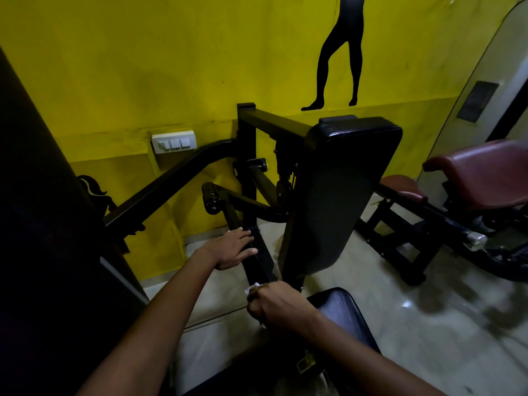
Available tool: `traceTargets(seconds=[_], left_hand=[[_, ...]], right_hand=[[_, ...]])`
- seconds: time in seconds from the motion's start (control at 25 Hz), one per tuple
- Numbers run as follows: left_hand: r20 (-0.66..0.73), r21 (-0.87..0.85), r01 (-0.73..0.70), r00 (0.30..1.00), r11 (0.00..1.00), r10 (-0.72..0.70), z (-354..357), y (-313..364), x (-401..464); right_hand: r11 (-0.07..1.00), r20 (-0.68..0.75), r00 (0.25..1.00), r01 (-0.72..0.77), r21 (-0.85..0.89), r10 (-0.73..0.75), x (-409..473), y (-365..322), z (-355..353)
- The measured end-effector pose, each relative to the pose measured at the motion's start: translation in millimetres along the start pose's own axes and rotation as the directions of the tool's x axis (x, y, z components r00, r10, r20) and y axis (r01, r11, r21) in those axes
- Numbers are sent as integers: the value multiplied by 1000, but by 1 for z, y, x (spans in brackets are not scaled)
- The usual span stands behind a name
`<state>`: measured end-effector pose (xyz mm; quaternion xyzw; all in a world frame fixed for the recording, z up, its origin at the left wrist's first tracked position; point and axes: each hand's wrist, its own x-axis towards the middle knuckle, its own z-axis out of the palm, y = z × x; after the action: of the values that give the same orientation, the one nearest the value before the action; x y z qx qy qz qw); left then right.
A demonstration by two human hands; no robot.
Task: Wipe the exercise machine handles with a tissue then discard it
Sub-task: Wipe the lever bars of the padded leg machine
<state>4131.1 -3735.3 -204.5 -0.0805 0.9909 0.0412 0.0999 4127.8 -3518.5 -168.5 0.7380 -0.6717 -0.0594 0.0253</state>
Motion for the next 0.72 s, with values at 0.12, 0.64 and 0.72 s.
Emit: traceTargets(seconds=[0.12,0.64,0.72], left_hand=[[-23,-25,-17,1000,1000,16,-2,-7,4],[-126,10,32,992,999,-31,-46,-128,92],[-138,9,38,990,999,-37,-47,-154,111]], right_hand=[[999,53,999,6,38,-8,2,8,-1],[986,-190,969,-167,-17,161,162,108,43],[982,-149,973,-185,-31,179,192,127,50]])
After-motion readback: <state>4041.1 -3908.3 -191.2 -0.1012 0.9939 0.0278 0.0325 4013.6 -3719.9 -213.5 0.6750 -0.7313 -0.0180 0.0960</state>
